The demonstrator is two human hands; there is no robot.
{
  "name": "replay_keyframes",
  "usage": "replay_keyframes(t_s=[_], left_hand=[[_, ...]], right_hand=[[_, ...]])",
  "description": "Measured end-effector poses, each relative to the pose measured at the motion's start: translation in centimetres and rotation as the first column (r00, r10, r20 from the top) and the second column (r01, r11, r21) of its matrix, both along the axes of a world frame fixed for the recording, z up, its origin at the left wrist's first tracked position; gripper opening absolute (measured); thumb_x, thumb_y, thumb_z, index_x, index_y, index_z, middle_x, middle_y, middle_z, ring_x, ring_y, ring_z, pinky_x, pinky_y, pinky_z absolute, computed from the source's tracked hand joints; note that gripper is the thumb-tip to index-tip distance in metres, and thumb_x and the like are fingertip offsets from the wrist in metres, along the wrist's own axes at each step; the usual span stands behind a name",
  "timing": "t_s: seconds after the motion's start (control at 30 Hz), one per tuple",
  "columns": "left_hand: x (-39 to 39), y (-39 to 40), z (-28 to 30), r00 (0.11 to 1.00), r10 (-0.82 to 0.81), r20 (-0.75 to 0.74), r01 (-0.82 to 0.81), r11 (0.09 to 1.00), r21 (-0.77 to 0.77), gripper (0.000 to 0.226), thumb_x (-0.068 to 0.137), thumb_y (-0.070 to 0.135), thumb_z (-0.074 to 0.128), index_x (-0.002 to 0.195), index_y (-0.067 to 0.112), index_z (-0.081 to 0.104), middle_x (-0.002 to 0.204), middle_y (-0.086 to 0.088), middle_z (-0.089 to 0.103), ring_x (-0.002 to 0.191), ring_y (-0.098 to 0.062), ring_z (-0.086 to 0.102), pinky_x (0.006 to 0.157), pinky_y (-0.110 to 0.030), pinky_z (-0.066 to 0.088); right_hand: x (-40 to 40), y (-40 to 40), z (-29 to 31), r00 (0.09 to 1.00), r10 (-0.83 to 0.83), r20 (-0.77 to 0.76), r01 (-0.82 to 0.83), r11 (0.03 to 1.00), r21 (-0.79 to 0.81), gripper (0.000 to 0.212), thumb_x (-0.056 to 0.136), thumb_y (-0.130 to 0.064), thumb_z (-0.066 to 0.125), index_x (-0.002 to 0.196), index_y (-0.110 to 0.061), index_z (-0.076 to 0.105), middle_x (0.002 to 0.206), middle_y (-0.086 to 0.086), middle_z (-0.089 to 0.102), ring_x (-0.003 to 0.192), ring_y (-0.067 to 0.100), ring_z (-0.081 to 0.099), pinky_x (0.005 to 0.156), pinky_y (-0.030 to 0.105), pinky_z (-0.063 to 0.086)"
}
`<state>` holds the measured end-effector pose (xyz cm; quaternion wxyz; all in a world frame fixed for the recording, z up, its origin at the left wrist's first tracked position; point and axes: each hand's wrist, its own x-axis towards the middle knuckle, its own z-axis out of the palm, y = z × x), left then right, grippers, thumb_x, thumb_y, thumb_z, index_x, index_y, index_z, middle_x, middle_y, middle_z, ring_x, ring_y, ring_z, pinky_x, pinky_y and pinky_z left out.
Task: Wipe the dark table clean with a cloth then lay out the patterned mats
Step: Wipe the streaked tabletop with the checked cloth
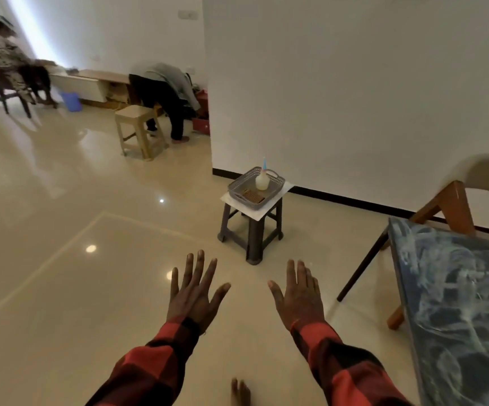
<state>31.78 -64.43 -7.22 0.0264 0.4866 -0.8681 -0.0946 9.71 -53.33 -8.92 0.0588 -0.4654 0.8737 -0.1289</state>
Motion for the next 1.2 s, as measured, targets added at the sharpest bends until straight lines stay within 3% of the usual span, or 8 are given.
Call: replay_keyframes(t_s=[0.4, 0.63, 0.8, 0.97, 1.2], left_hand=[[-10.9, -24.9, -2.7, 0.994, -0.096, 0.048, 0.094, 0.995, 0.042, 0.087, 0.079, 0.078, -0.016, 0.157, 0.038, -0.012, 0.158, 0.007, -0.037, 0.145, -0.016, -0.037, 0.121, -0.042, -0.019], [-17.6, -37.7, -3.0, 0.987, -0.159, -0.032, 0.161, 0.986, 0.054, 0.083, 0.086, 0.075, -0.008, 0.158, 0.036, -0.004, 0.163, 0.004, -0.025, 0.15, -0.017, -0.027, 0.124, -0.041, -0.011], [-23.5, -46.9, -5.6, 0.967, -0.242, -0.082, 0.25, 0.963, 0.105, 0.069, 0.099, 0.065, 0.014, 0.16, 0.035, 0.003, 0.164, 0.003, -0.021, 0.151, -0.015, -0.023, 0.125, -0.04, -0.006], [-29.0, -55.3, -7.4, 0.934, -0.346, -0.093, 0.357, 0.919, 0.167, 0.075, 0.094, 0.072, 0.005, 0.157, 0.036, -0.016, 0.164, 0.001, -0.02, 0.151, -0.016, -0.021, 0.125, -0.04, -0.001], [-36.8, -65.9, -9.8, 0.898, -0.429, -0.101, 0.441, 0.873, 0.207, 0.074, 0.101, 0.061, 0.026, 0.154, 0.037, -0.021, 0.164, 0.002, -0.021, 0.152, -0.016, -0.017, 0.124, -0.038, 0.001]], right_hand=[[-11.1, -23.7, -2.5, 1.0, -0.014, 0.004, 0.014, 0.998, 0.061, 0.079, 0.098, -0.065, 0.022, 0.159, -0.019, 0.004, 0.166, 0.014, 0.007, 0.153, 0.031, 0.006, 0.123, 0.043, 0.003], [-15.9, -34.8, -2.6, 0.999, -0.038, -0.022, 0.041, 0.993, 0.109, 0.078, 0.099, -0.063, 0.022, 0.16, -0.018, 0.003, 0.166, 0.015, 0.009, 0.153, 0.032, 0.006, 0.123, 0.045, 0.004], [-19.8, -41.2, -4.8, 0.994, -0.112, -0.012, 0.112, 0.982, 0.15, 0.076, 0.1, -0.061, 0.025, 0.16, -0.019, 0.006, 0.166, 0.014, 0.009, 0.153, 0.032, 0.007, 0.123, 0.044, 0.004], [-23.6, -47.5, -6.1, 0.971, -0.239, 0.026, 0.231, 0.958, 0.169, 0.074, 0.1, -0.062, 0.026, 0.16, -0.023, 0.005, 0.166, 0.014, 0.007, 0.153, 0.031, 0.006, 0.123, 0.041, 0.005], [-28.1, -56.1, -9.6, 0.922, -0.365, 0.126, 0.333, 0.917, 0.218, 0.073, 0.101, -0.06, 0.028, 0.16, -0.024, 0.005, 0.166, 0.013, 0.006, 0.153, 0.031, 0.006, 0.123, 0.041, 0.007]])
